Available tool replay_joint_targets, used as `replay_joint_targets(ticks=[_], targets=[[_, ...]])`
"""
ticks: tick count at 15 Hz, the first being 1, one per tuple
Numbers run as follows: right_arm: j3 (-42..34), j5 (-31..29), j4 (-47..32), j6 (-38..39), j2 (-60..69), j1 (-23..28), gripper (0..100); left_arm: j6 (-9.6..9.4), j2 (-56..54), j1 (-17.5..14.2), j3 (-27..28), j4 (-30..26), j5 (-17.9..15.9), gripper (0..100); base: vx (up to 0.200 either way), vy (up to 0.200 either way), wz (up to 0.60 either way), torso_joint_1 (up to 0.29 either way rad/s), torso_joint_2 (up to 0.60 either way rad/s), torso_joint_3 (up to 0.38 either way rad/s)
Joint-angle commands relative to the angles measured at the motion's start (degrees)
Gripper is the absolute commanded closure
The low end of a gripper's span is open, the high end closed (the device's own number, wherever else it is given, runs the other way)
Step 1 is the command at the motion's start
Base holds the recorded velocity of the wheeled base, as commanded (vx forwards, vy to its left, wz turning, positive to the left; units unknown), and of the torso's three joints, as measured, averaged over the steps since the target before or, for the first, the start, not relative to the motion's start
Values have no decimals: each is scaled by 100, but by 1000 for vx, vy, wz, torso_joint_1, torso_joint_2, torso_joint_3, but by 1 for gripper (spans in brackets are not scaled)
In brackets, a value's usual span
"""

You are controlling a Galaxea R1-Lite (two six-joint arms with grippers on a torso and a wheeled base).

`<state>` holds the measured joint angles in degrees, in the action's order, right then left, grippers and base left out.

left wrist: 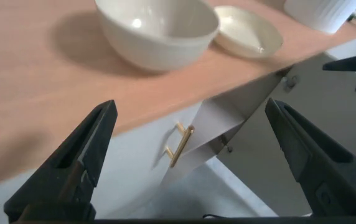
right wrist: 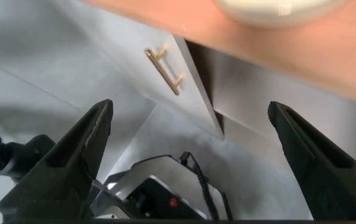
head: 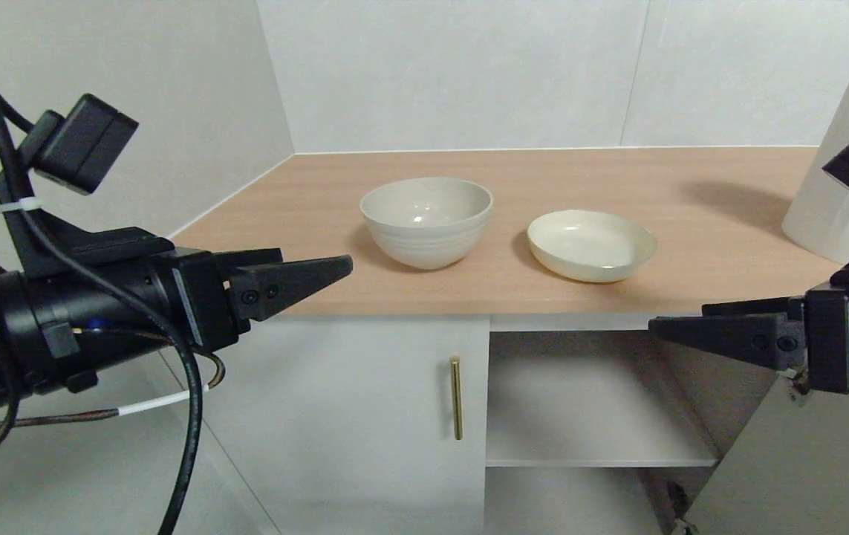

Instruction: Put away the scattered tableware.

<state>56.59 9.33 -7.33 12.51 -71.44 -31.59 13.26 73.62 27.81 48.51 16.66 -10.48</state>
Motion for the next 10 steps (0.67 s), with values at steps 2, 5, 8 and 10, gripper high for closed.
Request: replay_joint_targets(ticks=[2,5,8,10], targets=[[-8,-1,73,6,-72,12,0,10,258,14,54,3,11,0,0,0,0,156,-486,-293],[1,-1,161,6,-204,38,0,18,346,14,185,-5,20,0,0,0,0,180,-476,-299],[28,-10,548,-11,-397,144,0,18,337,14,467,-348,20,0,0,0,0,123,-303,-181],[151,-54,662,-11,-670,258,0,18,302,5,739,-1016,64,0,0,0,0,18,-40,-25]])
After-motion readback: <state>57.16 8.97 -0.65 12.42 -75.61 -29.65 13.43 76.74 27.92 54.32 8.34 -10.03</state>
